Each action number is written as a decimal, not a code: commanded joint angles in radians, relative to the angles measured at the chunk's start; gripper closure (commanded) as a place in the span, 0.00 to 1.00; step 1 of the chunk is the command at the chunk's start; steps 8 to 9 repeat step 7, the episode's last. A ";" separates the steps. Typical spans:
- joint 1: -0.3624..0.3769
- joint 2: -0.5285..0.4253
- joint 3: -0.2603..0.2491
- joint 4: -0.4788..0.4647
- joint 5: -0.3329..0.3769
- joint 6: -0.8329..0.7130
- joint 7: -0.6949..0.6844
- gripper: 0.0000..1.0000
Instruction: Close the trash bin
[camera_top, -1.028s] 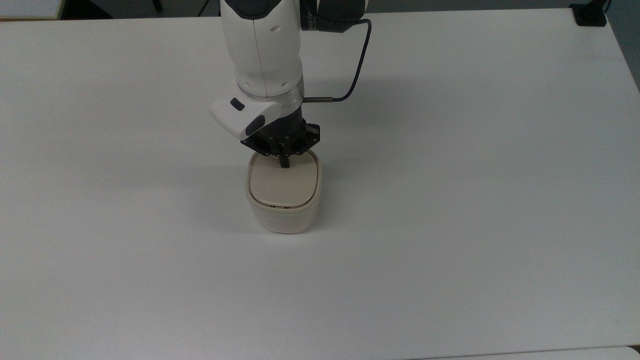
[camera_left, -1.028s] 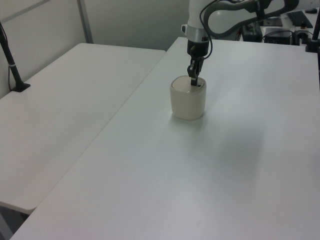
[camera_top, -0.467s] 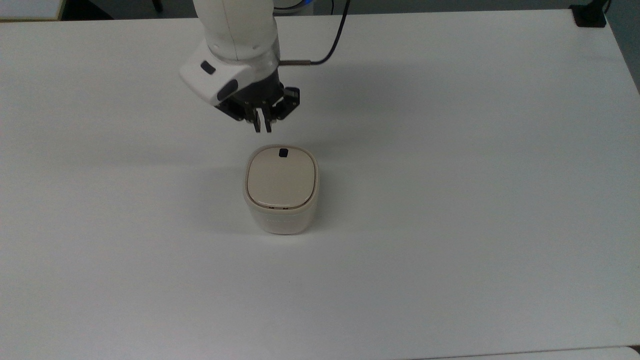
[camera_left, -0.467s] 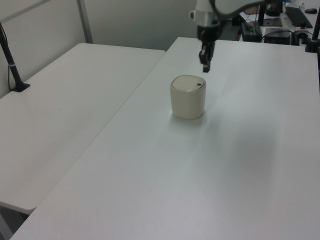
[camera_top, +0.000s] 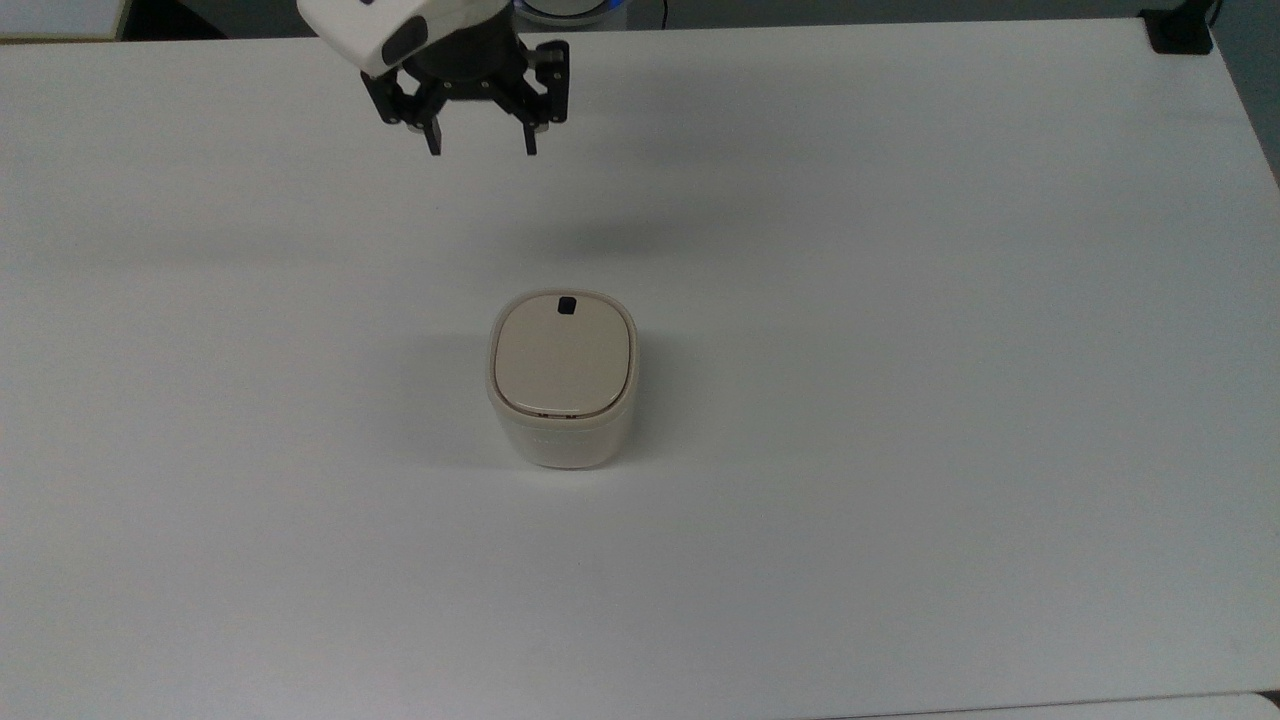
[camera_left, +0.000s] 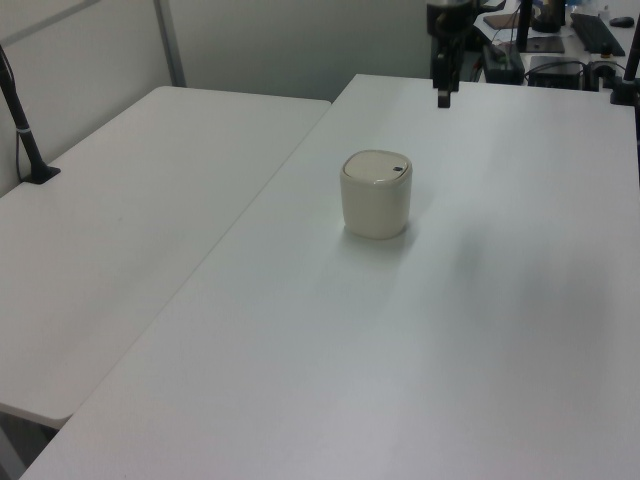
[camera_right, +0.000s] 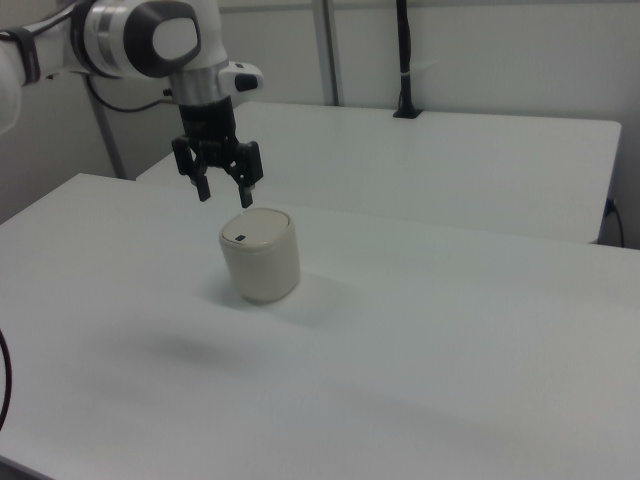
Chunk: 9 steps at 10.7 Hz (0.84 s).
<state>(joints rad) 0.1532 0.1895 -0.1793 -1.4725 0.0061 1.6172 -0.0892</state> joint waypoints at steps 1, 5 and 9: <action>-0.038 -0.107 -0.002 -0.046 -0.012 -0.126 -0.105 0.00; -0.057 -0.104 -0.002 -0.042 -0.009 -0.132 -0.138 0.00; -0.067 -0.101 -0.003 -0.040 -0.001 -0.123 -0.132 0.00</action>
